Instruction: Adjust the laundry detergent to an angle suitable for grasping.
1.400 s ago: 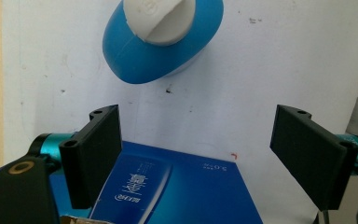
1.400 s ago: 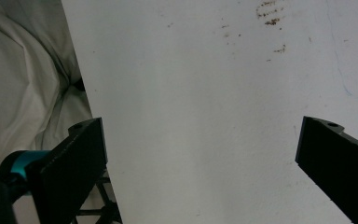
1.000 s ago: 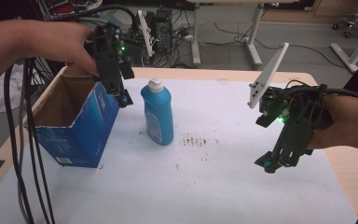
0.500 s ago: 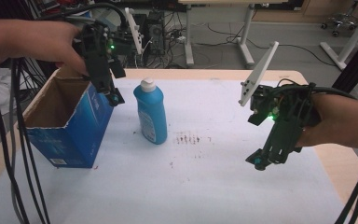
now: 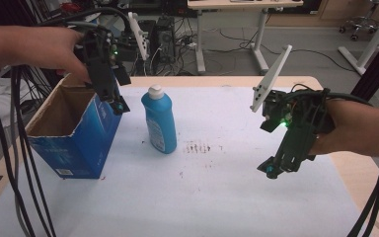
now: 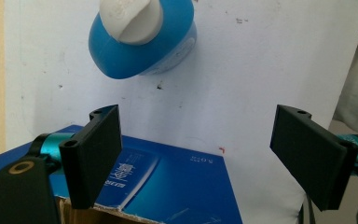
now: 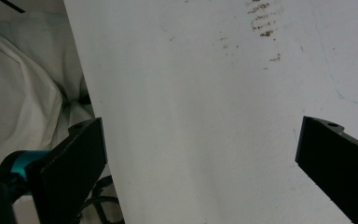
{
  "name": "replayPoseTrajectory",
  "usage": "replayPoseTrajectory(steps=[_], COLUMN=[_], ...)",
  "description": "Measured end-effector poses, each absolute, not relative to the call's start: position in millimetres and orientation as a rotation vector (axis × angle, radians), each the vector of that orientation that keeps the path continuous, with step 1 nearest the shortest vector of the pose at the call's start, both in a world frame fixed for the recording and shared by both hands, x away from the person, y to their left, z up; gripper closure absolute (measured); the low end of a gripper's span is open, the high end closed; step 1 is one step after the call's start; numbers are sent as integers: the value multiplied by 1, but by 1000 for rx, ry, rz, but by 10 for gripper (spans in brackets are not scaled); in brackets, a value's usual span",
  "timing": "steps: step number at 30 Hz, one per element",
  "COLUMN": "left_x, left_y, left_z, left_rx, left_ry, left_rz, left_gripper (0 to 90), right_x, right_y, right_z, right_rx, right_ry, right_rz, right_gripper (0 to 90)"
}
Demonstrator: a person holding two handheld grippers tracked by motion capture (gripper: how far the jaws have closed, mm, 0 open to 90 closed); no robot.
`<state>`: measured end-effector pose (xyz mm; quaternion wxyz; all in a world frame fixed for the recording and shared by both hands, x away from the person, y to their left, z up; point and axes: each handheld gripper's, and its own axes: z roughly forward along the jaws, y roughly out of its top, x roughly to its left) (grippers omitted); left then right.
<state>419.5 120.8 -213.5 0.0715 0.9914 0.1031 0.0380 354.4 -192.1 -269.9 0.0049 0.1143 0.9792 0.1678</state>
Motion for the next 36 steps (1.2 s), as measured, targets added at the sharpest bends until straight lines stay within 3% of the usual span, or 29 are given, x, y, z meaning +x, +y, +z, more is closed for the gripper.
replayPoseTrajectory(steps=[10, 36], left_x=[421, 421], left_y=[121, 120], left_z=[-214, -226], left_rx=[2978, 2976], left_ry=[294, 285], left_rz=[107, 89], left_gripper=[167, 167], right_x=[353, 348], right_y=[-193, -225], right_z=[-272, -315], right_rx=[407, 691], right_ry=[3036, 2668], right_rz=[562, 1130], right_gripper=[11, 11])
